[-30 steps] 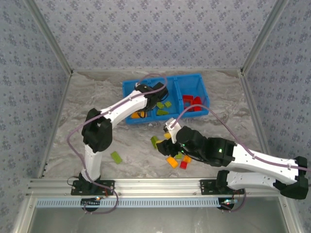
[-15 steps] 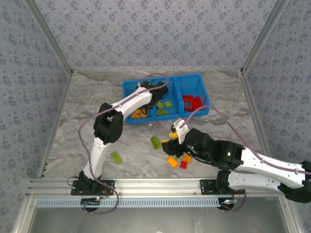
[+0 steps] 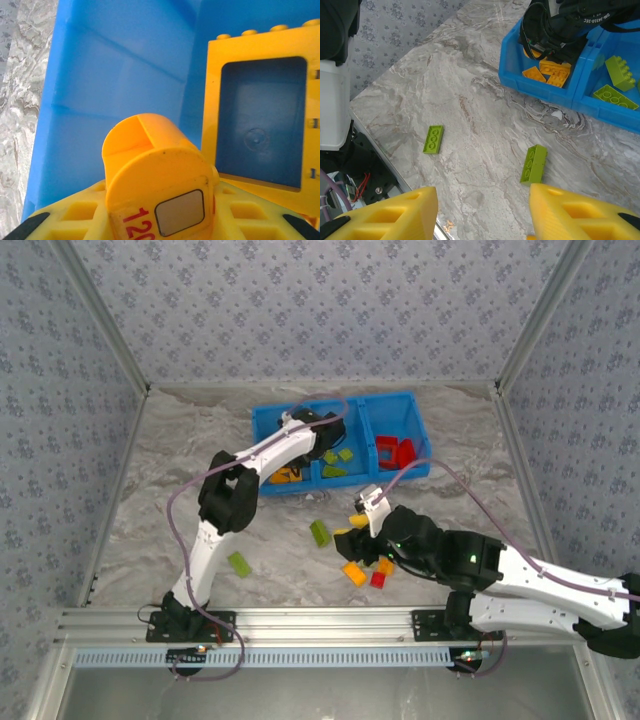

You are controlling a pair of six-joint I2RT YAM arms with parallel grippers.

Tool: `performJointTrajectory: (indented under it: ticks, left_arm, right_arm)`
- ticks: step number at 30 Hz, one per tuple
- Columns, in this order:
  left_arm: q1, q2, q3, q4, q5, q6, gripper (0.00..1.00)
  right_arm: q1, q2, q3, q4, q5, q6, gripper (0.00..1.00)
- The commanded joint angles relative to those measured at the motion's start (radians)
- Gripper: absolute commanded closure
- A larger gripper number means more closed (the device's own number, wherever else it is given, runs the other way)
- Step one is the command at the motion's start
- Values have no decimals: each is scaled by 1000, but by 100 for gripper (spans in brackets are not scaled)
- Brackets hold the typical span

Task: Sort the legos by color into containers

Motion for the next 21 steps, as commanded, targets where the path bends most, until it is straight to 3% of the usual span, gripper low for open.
performJointTrajectory:
  ticks: [1, 11, 21]
  left_arm:
    - [4, 19, 20, -38, -19, -23, 56]
    - [-18, -70, 26, -53, -31, -33, 39]
    - [-124, -297, 71, -118, -174, -83, 40]
  right_arm:
    - [7, -15, -11, -15, 15, 18, 46]
    - [6, -13, -9, -19, 11, 16, 46]
    - [4, -24, -18, -67, 42, 21, 45]
